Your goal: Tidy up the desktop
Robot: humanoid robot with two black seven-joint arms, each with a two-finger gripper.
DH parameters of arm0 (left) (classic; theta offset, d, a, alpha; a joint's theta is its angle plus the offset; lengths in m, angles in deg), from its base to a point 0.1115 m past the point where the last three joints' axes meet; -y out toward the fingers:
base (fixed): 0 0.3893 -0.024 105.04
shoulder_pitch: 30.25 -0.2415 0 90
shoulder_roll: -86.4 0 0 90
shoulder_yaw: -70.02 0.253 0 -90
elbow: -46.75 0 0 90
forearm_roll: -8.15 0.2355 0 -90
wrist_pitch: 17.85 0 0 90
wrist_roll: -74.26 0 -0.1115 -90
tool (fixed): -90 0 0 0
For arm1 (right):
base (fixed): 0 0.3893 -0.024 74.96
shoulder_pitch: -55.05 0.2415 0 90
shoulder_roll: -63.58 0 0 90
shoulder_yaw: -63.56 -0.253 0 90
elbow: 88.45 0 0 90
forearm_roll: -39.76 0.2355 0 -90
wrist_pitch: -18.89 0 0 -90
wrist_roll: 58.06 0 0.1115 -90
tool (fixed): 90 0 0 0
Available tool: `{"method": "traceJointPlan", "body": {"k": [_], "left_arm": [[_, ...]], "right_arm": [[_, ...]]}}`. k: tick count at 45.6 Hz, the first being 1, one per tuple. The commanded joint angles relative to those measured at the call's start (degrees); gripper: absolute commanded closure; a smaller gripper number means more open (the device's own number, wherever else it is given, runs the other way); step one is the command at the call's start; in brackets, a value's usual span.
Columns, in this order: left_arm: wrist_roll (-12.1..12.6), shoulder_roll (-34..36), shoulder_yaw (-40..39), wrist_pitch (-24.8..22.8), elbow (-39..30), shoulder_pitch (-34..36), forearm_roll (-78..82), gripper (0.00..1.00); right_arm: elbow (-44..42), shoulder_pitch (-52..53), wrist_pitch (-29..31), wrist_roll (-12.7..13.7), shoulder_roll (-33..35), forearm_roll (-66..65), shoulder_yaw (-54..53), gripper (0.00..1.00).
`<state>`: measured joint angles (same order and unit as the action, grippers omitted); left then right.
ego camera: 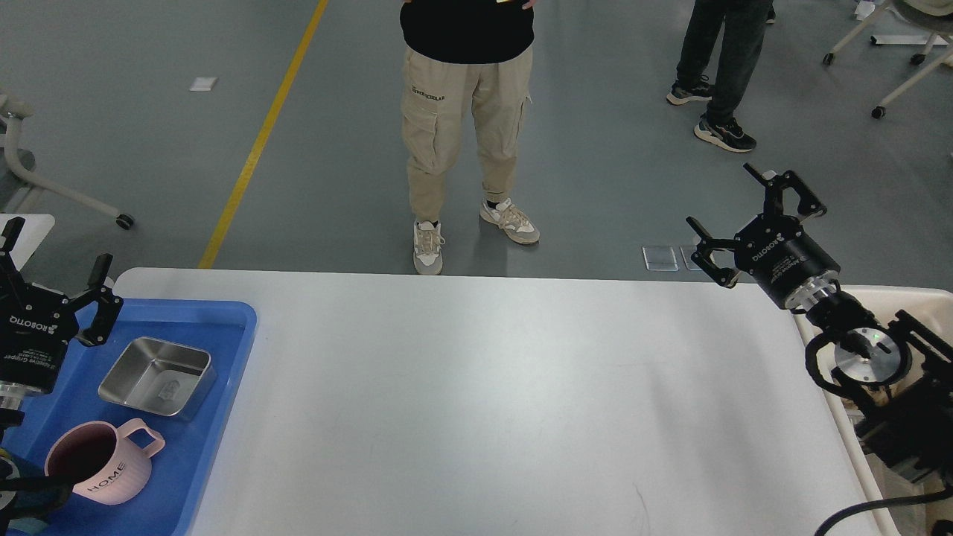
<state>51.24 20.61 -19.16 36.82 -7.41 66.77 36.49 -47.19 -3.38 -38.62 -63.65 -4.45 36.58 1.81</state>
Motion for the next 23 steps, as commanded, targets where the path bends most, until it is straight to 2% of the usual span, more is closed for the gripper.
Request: {"method": "traceJointPlan", "body": {"k": [1, 13, 23], "left_arm": [[0.0, -0.04, 0.06, 0.43, 0.03, 0.01, 0.05, 0.03], [-0.09, -0.39, 0.23, 0.35, 0.03, -0.61, 0.05, 0.03], [-0.09, -0.83, 0.23, 0.52, 0.03, -0.69, 0.05, 0.03]], "right_arm": [[0.58, -3.35, -0.32, 0.05, -5.08, 0.02, -5.83, 0.0], [0.4, -7.49, -0.23, 0.05, -16.07, 0.1, -16.91, 0.0], [0.05, -7.93, -0.49, 0.14, -20.82, 0.19, -19.2, 0.0]]}}
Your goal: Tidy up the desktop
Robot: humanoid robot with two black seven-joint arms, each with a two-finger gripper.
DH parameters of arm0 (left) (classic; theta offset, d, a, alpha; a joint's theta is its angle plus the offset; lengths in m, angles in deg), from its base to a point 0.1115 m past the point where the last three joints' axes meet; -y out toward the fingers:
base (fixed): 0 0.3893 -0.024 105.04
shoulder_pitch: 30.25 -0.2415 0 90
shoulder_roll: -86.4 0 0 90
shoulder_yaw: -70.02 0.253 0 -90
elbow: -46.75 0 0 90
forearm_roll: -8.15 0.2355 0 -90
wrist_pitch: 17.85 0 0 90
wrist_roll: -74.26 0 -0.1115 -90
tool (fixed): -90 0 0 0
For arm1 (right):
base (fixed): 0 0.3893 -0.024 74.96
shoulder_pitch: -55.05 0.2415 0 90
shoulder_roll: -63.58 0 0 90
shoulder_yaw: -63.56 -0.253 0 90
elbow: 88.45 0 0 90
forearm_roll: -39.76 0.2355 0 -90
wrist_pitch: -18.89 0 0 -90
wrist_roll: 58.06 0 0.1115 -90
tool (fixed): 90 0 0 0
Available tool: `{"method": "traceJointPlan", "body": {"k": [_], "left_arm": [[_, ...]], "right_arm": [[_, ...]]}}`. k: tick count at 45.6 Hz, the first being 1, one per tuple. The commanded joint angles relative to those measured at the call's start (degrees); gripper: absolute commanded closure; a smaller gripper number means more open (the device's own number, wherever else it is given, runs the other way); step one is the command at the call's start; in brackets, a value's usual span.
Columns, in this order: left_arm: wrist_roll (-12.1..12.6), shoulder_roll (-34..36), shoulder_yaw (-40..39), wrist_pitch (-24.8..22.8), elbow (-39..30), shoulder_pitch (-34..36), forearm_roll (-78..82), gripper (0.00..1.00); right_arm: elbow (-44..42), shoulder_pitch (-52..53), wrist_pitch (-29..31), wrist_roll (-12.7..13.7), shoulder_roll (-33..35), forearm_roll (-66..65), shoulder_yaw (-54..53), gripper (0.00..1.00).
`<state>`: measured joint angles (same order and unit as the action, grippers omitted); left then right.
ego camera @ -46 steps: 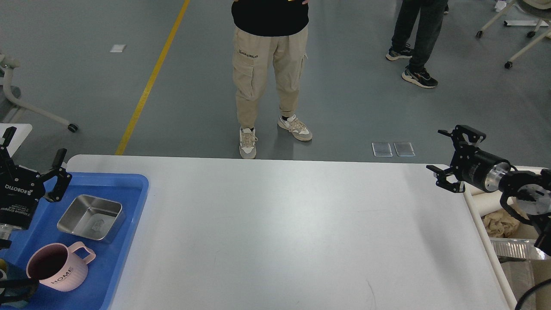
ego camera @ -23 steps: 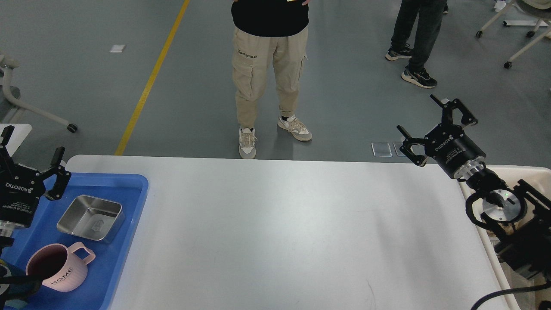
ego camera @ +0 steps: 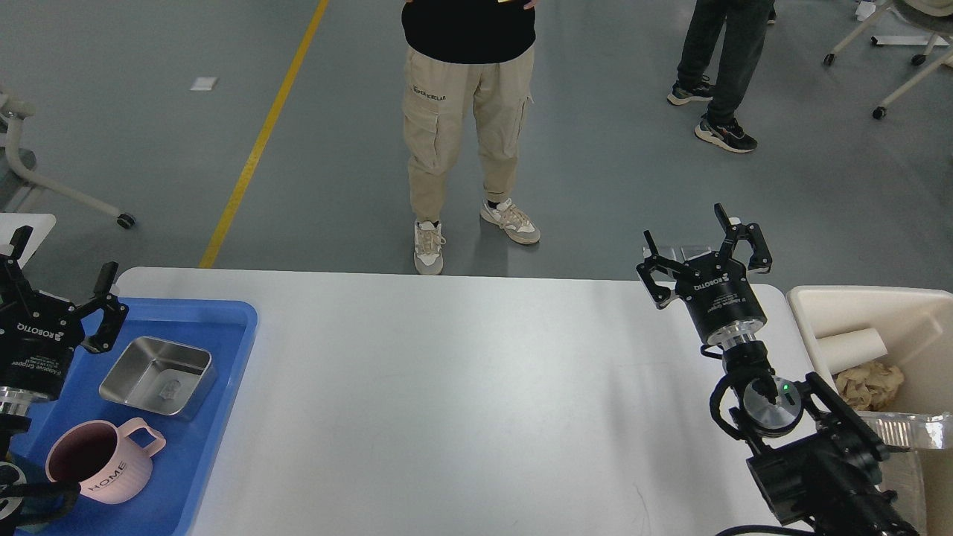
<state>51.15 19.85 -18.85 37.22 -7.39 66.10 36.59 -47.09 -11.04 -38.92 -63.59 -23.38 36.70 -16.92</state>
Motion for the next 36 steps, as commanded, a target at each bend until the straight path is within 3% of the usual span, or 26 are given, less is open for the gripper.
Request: {"method": "traceJointPlan", "body": {"k": [1, 10, 36], "left_arm": [[0.0, -0.15, -0.08, 0.13, 0.0, -0.02, -0.05, 0.03], [0.09, -0.33, 0.18, 3.37, 0.0, 0.07, -0.05, 0.03], [0.53, -4.99, -0.43, 3.9, 0.18, 0.77, -0.67, 0.03]], "right_arm": [[-0.06, -0.36, -0.28, 0.08, -2.15, -0.02, -0.47, 0.0], [0.12, -2.64, -0.9, 0.17, -3.21, 0.07, -0.38, 0.0], [0.21, -4.49, -2.57, 0.17, -3.56, 0.16, -0.47, 0.0]]}}
